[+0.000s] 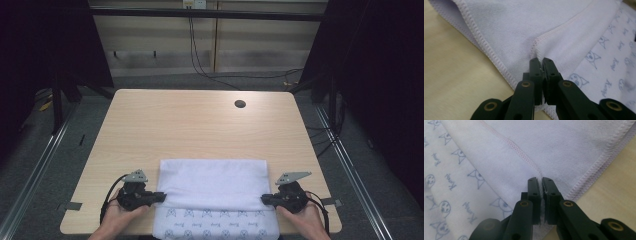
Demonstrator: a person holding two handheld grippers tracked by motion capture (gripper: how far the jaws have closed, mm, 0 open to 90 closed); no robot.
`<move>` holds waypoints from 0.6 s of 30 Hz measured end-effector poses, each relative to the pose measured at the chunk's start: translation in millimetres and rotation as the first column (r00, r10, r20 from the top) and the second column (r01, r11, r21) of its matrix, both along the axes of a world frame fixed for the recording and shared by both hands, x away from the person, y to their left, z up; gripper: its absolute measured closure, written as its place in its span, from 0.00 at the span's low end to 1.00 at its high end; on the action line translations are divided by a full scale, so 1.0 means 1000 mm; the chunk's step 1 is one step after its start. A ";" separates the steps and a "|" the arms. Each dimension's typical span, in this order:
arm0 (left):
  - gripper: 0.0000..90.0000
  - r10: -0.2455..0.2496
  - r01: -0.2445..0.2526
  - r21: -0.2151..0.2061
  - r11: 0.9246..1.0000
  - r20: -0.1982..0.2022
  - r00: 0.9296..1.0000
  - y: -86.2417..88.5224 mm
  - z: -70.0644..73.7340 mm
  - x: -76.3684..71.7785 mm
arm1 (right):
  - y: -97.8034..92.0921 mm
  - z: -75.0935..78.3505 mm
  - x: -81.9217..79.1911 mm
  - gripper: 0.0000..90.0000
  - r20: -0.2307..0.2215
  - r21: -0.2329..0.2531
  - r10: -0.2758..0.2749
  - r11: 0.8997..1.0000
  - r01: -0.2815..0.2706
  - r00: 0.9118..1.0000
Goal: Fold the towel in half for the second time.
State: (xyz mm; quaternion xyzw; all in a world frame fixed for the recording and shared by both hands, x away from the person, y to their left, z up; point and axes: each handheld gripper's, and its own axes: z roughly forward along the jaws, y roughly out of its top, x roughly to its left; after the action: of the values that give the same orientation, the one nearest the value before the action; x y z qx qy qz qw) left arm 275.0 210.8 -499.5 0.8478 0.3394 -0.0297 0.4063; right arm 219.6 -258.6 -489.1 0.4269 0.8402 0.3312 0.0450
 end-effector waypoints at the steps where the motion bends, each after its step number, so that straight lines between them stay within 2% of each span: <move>1: 0.97 0.014 -0.014 -0.004 1.000 -0.001 1.000 0.000 -0.001 0.007 | -0.001 0.000 0.004 0.95 -0.008 0.012 -0.012 1.000 0.013 1.000; 4: 0.97 0.043 -0.043 0.003 0.999 0.030 0.999 -0.003 -0.002 0.024 | -0.001 -0.002 0.020 0.95 -0.002 0.015 -0.022 1.000 0.022 1.000; 7: 0.97 0.070 -0.071 0.016 0.997 0.059 0.996 -0.008 -0.002 0.044 | 0.001 -0.001 0.037 0.95 0.018 -0.015 -0.047 0.999 0.047 0.999; 12: 0.97 0.105 -0.107 0.020 0.994 0.078 0.991 -0.009 -0.003 0.073 | 0.005 -0.001 0.068 0.96 0.020 -0.041 -0.077 0.996 0.078 0.997; 15: 0.97 0.115 -0.123 0.056 0.991 0.136 0.984 -0.010 -0.003 0.087 | 0.007 -0.001 0.088 0.96 0.022 -0.043 -0.092 0.995 0.093 0.996; 18: 0.97 0.136 -0.144 0.059 0.988 0.132 0.982 -0.009 -0.003 0.106 | 0.009 -0.002 0.110 0.96 0.031 -0.042 -0.110 0.993 0.111 0.993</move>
State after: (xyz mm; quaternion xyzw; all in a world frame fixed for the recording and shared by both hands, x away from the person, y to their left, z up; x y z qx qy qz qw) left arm 381.2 201.5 -502.7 0.8354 0.3724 0.0645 0.3991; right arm 329.6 -249.9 -491.4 0.4668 0.8217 0.3158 0.0846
